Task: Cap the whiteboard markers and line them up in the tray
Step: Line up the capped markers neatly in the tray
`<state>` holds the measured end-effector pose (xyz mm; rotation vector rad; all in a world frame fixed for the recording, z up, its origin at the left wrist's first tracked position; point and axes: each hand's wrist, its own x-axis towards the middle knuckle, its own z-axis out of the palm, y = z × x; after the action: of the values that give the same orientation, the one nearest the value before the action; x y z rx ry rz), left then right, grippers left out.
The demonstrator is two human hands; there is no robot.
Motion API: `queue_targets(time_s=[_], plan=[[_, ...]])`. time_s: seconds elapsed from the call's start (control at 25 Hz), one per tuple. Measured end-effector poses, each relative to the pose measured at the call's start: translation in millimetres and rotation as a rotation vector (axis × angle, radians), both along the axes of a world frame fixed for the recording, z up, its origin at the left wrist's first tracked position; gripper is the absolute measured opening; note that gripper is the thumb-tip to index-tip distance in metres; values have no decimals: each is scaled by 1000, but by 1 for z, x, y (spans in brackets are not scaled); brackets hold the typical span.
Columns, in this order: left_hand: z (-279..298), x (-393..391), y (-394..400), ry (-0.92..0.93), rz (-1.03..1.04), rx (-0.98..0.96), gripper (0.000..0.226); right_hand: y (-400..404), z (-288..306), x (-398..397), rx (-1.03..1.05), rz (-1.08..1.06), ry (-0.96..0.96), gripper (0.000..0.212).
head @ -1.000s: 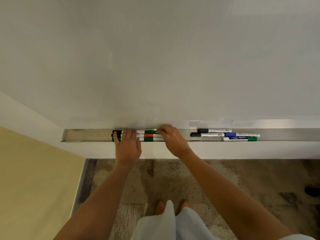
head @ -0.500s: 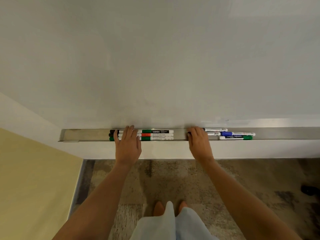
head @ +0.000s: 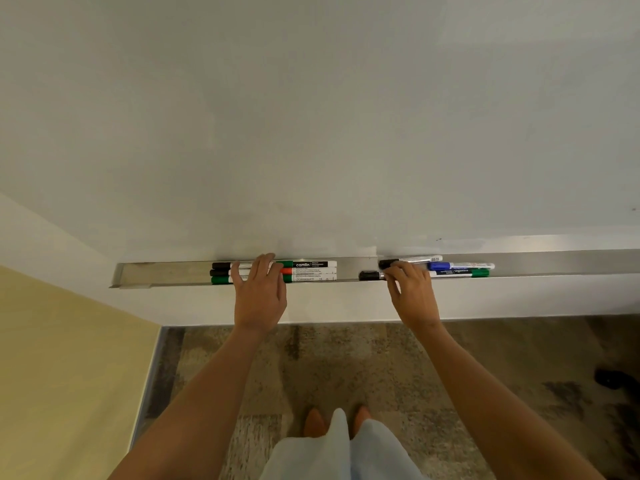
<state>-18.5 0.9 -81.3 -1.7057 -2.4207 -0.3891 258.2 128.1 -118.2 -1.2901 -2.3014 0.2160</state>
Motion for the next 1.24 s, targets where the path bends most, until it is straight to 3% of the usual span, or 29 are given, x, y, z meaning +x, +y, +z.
queue_targets(time_s=[0.32, 1.04, 1.24], plan=[[1, 5, -6, 17, -3, 18, 18, -11, 1, -18, -60, 15, 90, 14], [-2, 10, -10, -65, -32, -8, 22, -16, 3, -36, -90, 91, 84, 18], [-1, 8, -9, -76, -31, -16, 23, 2, 1, -6, -97, -153, 170, 21]])
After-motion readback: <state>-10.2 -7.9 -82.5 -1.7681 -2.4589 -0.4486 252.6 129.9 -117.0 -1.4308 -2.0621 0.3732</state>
